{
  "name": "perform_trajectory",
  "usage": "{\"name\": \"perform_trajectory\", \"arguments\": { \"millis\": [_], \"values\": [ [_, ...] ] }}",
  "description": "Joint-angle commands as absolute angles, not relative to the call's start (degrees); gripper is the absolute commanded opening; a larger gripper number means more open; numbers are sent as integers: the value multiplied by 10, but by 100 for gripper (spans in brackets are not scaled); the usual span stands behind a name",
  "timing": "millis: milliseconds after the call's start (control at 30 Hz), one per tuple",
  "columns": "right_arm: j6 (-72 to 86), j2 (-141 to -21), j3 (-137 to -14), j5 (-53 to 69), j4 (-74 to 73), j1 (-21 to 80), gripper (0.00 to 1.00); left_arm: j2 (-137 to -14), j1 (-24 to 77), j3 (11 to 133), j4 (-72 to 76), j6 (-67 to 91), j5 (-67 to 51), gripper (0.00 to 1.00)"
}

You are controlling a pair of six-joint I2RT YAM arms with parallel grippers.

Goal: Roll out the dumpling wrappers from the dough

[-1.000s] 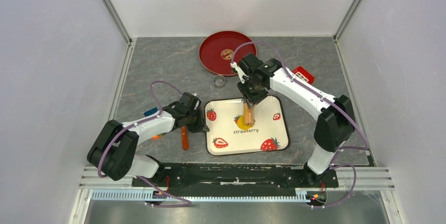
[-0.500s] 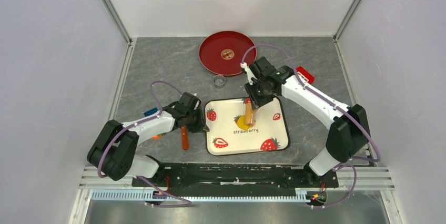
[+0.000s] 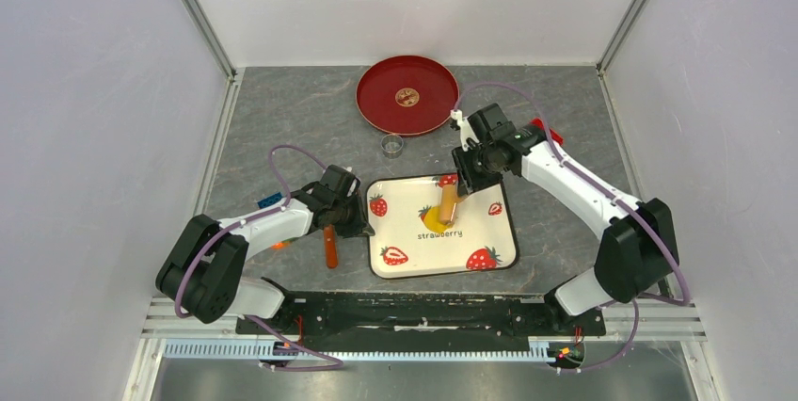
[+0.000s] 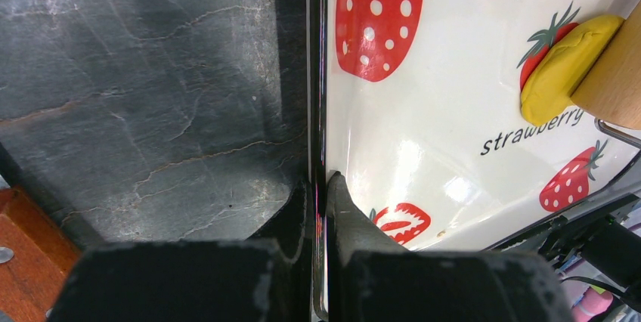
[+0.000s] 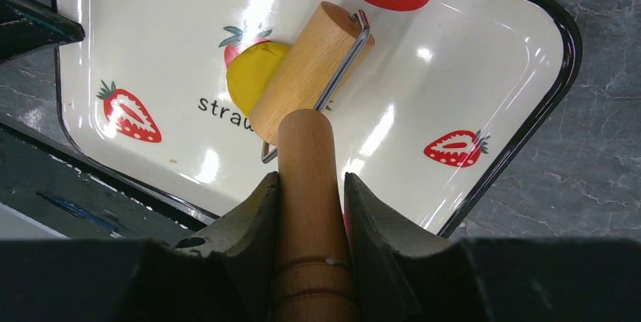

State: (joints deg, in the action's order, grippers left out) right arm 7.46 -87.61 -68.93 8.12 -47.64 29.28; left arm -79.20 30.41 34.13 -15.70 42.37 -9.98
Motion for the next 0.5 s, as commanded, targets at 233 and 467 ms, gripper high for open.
{"name": "perform_trajectory", "arguments": {
  "millis": [233, 467],
  "values": [
    [28, -898, -590, -75, -577, 254, 0, -809, 305, 327, -205, 418, -21, 2],
    [34, -879, -574, -88, -580, 251, 0, -810, 305, 327, -206, 419, -20, 2]
  ]
}}
